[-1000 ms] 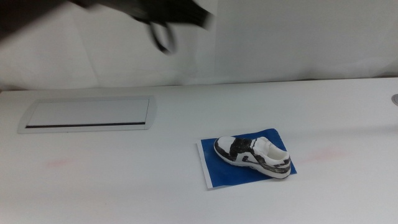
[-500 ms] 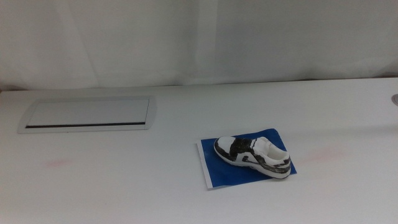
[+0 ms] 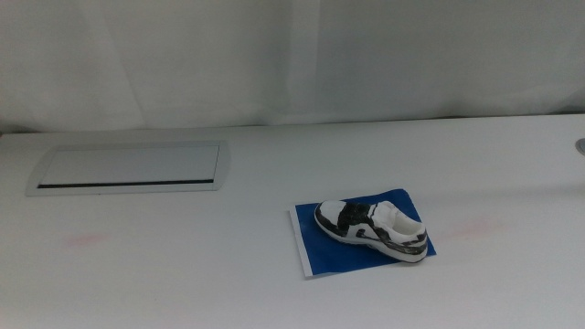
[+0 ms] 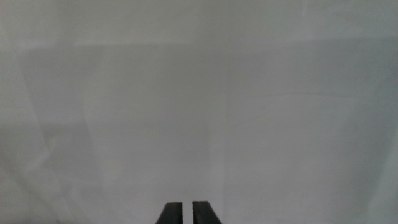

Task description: Use one arm to grab the shoe from the table and place it on the mat.

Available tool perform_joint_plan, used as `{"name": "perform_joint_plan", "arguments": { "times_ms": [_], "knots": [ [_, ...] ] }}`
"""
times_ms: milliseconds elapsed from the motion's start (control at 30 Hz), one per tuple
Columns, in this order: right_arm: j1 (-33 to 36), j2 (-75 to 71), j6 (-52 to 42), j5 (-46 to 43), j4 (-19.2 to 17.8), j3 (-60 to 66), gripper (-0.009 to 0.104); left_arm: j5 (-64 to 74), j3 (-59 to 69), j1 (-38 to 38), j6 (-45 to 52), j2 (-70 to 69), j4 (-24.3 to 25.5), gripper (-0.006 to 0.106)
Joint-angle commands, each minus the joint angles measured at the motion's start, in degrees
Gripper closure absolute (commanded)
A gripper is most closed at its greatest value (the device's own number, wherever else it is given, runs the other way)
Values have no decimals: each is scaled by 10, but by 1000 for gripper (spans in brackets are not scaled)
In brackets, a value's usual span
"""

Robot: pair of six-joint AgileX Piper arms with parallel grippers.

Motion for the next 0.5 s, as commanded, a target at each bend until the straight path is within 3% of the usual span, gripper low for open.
{"name": "perform_joint_plan", "arguments": {
  "times_ms": [0,467],
  "knots": [
    [-2,-2,-1,-3,-3,22,97,-34,68,2,-41,-51,-4,103],
    [-2,-2,-1,-4,-2,22,97,-74,305,2,-98,-244,-8,103]
  ]
}}
